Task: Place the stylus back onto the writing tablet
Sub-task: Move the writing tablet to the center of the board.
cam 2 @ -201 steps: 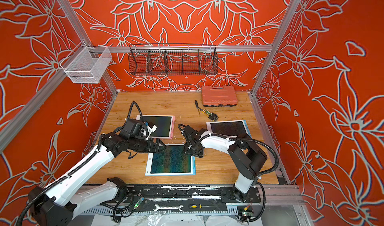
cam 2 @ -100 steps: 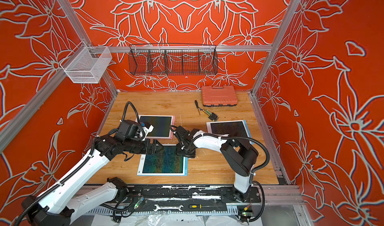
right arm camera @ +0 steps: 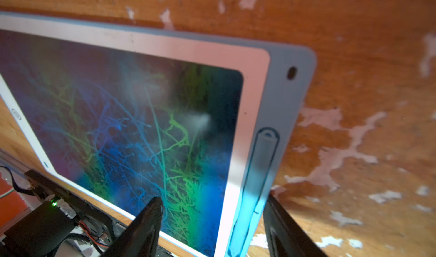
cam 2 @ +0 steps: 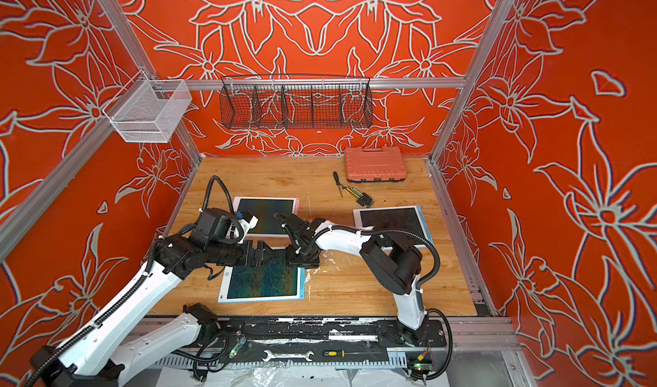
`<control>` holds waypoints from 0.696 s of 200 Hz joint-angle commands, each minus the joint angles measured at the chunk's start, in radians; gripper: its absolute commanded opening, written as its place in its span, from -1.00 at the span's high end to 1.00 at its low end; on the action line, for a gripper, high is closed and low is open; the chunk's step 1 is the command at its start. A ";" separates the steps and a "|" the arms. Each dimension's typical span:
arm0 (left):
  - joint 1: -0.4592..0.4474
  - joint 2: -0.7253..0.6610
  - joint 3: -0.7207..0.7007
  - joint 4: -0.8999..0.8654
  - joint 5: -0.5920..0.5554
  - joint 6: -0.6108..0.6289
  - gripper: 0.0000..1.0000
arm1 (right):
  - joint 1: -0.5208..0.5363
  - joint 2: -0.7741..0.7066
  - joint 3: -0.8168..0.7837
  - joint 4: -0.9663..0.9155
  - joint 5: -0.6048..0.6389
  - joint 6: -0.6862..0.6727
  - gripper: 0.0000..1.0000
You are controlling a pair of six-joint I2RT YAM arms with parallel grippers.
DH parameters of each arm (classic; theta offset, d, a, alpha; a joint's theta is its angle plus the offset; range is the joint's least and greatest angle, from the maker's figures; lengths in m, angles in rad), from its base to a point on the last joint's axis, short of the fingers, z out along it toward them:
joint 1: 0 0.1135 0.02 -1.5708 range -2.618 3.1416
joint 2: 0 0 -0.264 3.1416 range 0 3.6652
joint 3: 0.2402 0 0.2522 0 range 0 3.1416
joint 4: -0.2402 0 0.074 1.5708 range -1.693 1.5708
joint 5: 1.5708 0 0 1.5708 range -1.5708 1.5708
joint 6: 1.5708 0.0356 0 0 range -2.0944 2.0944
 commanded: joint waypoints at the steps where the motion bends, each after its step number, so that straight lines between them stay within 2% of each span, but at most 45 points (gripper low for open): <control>1: 0.007 -0.013 0.010 -0.023 -0.006 -0.005 -0.95 | 0.015 0.053 -0.003 -0.026 -0.022 -0.020 -0.39; 51: 0.006 0.002 -0.011 0.016 0.001 -0.021 -0.95 | -0.014 -0.056 -0.015 -0.095 0.083 -0.034 -0.48; 90: -0.022 0.042 0.001 0.032 -0.068 -0.045 -0.95 | -0.123 -0.232 -0.100 -0.129 0.155 -0.027 -0.53; 139: -0.125 0.168 0.017 0.081 -0.177 -0.182 -0.95 | -0.281 -0.392 -0.104 -0.231 0.214 -0.194 -0.58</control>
